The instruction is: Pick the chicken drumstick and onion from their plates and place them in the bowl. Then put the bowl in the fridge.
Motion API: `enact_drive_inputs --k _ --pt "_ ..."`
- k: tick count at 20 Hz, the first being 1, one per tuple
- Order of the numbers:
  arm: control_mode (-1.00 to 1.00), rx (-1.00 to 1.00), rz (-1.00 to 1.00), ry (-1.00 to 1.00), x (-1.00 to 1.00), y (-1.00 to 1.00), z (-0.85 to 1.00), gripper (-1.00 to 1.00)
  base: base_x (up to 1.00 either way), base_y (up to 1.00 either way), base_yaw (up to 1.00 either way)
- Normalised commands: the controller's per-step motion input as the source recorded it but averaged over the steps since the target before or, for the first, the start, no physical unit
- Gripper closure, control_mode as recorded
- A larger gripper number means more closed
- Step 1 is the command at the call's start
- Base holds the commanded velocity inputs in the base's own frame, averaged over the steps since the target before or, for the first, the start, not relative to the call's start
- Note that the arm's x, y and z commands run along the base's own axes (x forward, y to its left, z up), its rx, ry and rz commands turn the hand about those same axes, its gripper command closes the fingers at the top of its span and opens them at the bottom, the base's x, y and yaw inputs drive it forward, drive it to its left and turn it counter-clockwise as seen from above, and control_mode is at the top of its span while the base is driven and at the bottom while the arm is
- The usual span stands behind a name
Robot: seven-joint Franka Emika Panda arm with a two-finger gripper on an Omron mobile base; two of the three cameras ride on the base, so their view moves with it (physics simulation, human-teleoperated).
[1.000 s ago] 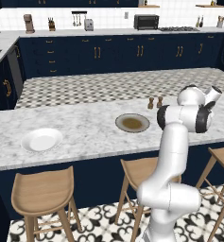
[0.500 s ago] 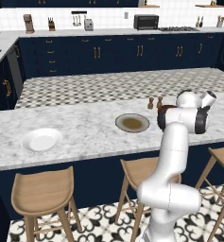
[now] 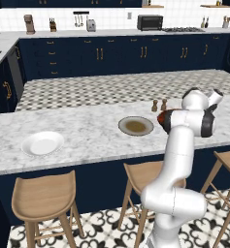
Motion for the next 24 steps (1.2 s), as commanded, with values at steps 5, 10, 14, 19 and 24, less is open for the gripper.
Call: enact_drive_inputs --k 5,10,14,19,24 --pt "-1.00 -0.02 -0.04 -0.19 -0.53 0.09 0.55 1.00 0.00 0.00 0.00" --pt "-1.00 0.00 -0.12 -0.33 -0.53 0.35 0.42 1.00 0.00 0.00 0.00" --pt "-1.00 0.00 -0.12 -0.14 -0.53 0.92 0.67 1.00 0.00 0.00 0.00" --pt "-1.00 0.00 -0.07 -0.08 -0.93 0.72 0.67 1.00 0.00 0.00 0.00" --pt "-1.00 0.00 -0.04 -0.03 -0.91 0.73 0.63 1.00 0.00 0.00 0.00"
